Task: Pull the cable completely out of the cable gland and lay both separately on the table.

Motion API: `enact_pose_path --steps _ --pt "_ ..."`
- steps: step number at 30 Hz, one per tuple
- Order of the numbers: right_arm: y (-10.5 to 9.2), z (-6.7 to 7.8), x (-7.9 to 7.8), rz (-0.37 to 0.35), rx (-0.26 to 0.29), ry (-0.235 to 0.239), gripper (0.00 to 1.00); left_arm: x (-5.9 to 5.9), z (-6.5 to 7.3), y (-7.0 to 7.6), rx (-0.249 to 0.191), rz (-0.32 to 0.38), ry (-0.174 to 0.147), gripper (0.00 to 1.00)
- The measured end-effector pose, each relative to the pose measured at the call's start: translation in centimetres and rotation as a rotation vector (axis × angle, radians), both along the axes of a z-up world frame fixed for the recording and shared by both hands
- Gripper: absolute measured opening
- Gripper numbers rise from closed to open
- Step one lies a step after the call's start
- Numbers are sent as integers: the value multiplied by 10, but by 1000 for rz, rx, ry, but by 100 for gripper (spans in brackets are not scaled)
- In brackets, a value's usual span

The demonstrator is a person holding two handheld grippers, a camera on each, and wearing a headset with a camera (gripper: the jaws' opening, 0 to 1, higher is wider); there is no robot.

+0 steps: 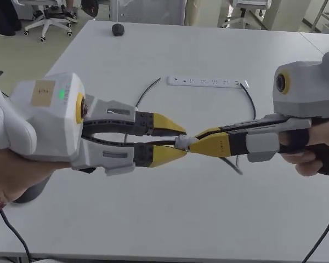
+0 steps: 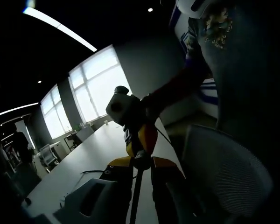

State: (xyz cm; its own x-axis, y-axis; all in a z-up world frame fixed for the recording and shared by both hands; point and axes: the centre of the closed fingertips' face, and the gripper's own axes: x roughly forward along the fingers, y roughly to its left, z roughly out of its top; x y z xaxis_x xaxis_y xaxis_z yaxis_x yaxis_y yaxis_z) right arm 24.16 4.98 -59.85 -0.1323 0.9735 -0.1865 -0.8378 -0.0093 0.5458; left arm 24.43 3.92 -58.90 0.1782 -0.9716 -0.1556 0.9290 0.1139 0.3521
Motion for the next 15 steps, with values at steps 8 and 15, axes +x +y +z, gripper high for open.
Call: enact_pose_path --steps 8,15 --pt "2 -4 3 0 -56 -151 7 7 -4 2 9 22 22 15" --pt "4 -4 8 -23 -144 -370 7 14 -6 4 9 67 74 15"
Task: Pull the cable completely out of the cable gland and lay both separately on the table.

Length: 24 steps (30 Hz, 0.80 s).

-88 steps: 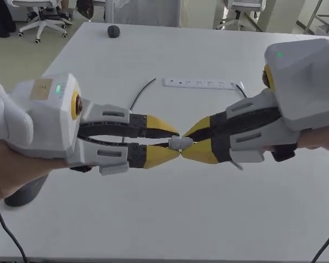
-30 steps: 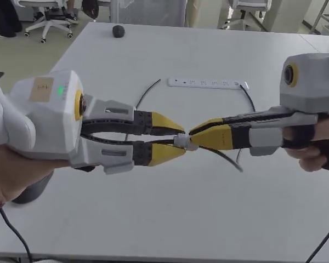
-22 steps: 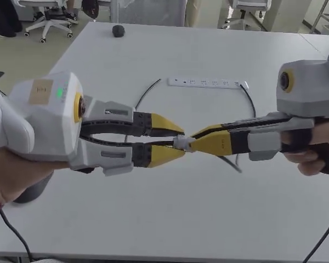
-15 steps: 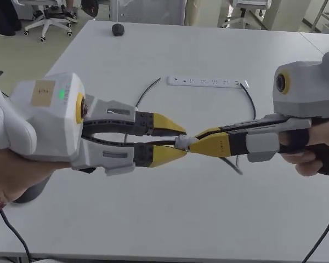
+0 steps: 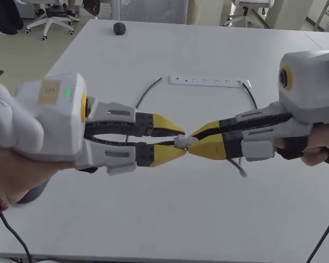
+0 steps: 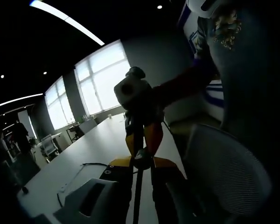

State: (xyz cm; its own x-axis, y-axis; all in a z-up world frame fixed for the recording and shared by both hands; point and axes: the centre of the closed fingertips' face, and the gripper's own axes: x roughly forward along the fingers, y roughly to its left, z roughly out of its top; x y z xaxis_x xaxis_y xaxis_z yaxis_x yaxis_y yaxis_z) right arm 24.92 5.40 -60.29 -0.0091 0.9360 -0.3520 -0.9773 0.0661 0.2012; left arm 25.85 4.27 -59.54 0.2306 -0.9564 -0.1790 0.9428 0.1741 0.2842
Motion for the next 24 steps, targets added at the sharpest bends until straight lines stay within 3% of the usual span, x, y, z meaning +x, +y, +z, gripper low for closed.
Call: enact_pose_path --steps 5,7,11,14,15,17,18,20,23,24 --pt "1 -2 3 -7 -54 -159 7 4 -4 0 5 26 32 15" --pt "1 -2 3 -6 -67 -200 7 5 -5 0 0 33 52 15" --pt "1 -2 4 12 -119 -357 7 8 -5 1 -11 45 96 15" --pt "1 0 5 20 -144 -465 7 9 -5 2 -37 55 152 15" --pt "1 0 6 16 -146 -480 7 10 -3 2 -50 57 163 15" --pt "0 2 8 40 -166 -588 7 10 0 3 -106 65 243 15" --pt "0 2 7 47 -179 -620 7 10 0 3 -116 63 265 15" --pt "0 1 7 69 -202 -689 7 11 0 4 -120 63 272 15" --pt "-4 -1 11 90 -223 -802 7 10 1 4 -161 66 345 15" --pt "-4 -1 11 94 -226 -818 7 9 1 4 -167 63 354 15"
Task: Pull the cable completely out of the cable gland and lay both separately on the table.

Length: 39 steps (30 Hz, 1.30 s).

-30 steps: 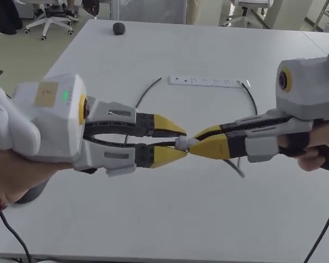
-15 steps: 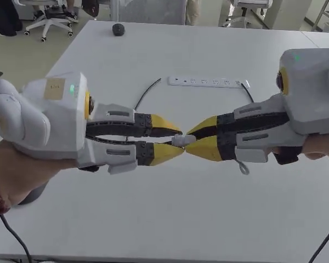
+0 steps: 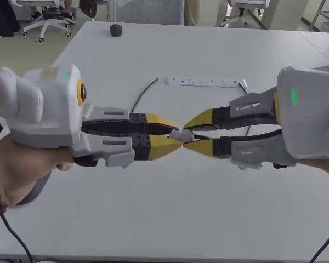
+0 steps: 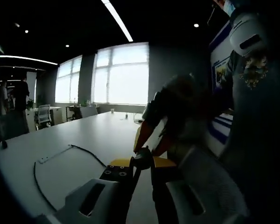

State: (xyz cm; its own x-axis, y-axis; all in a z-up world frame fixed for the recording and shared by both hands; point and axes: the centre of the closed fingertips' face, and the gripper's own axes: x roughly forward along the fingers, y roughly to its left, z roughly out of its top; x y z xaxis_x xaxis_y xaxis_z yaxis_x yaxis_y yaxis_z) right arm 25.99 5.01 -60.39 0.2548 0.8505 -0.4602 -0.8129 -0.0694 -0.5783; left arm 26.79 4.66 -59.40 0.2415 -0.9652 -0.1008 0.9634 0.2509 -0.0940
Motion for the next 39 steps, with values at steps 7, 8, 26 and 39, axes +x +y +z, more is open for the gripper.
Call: enact_pose_path --steps 7,8,26,39 --pt "2 -3 -1 47 -90 -241 6 0 -3 1 -29 12 92 15" --pt "2 -3 0 48 -96 -280 6 0 -4 1 -46 20 142 15" --pt "-11 3 18 -81 -11 -199 12 14 -1 8 -79 84 163 15" --pt "-6 -6 14 -76 -60 -149 0 10 -5 4 -16 75 102 15"
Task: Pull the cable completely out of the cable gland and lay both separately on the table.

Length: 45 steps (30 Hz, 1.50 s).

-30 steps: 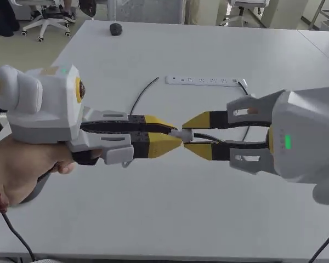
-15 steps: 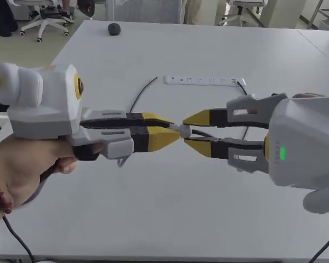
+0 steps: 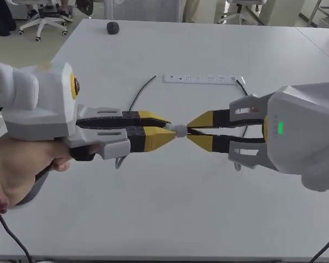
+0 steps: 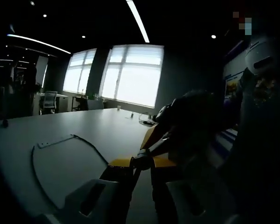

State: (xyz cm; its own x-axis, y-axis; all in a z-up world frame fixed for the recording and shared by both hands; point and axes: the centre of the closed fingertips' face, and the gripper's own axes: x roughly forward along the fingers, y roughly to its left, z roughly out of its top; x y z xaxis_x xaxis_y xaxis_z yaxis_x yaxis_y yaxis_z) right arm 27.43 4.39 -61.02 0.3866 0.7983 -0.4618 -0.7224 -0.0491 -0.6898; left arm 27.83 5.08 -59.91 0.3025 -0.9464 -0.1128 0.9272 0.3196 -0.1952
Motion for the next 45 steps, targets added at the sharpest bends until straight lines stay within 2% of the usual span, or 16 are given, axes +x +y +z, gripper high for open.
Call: enact_pose_path --steps 7,12,14,16,22,23,24,26,28,29,31,32,34,36,40,45 --pt "-10 -3 6 -39 -18 11 0 3 -4 2 55 15 -47 15" --pt "-25 -9 12 -71 -28 25 0 5 -8 6 86 16 -59 15" --pt "-32 -14 13 -92 -24 55 0 6 -8 7 88 15 -65 15" --pt "-39 -17 16 -107 -27 47 0 8 -9 8 97 16 -70 15" --pt "-76 -41 29 -204 -75 96 0 14 -8 9 96 16 -78 15" --pt "-84 -47 31 -236 -79 129 0 15 -8 8 97 16 -81 15" --pt "-88 -49 33 -242 -83 121 0 15 -7 8 96 14 -86 15" --pt "-100 -63 33 -283 -86 191 0 15 -6 6 94 10 -89 15" --pt "-109 -72 38 -301 -94 195 0 16 -5 4 94 2 -100 15" --pt "-116 -82 37 -336 -102 248 0 16 -4 3 96 1 -105 15" --pt "-122 -89 40 -360 -92 260 0 17 -1 0 86 -6 -112 15" --pt "-129 -99 40 -386 -110 299 0 18 -1 -1 90 -5 -116 15" --pt "-135 -104 45 -395 -121 274 0 18 0 -2 89 -13 -123 15" --pt "-142 -113 43 -417 -132 314 0 19 1 -3 92 -15 -127 15" --pt "-162 -129 51 -456 -166 322 0 19 1 -5 97 -27 -131 15" --pt "-172 -139 56 -490 -182 352 0 21 0 -7 97 -27 -127 15"
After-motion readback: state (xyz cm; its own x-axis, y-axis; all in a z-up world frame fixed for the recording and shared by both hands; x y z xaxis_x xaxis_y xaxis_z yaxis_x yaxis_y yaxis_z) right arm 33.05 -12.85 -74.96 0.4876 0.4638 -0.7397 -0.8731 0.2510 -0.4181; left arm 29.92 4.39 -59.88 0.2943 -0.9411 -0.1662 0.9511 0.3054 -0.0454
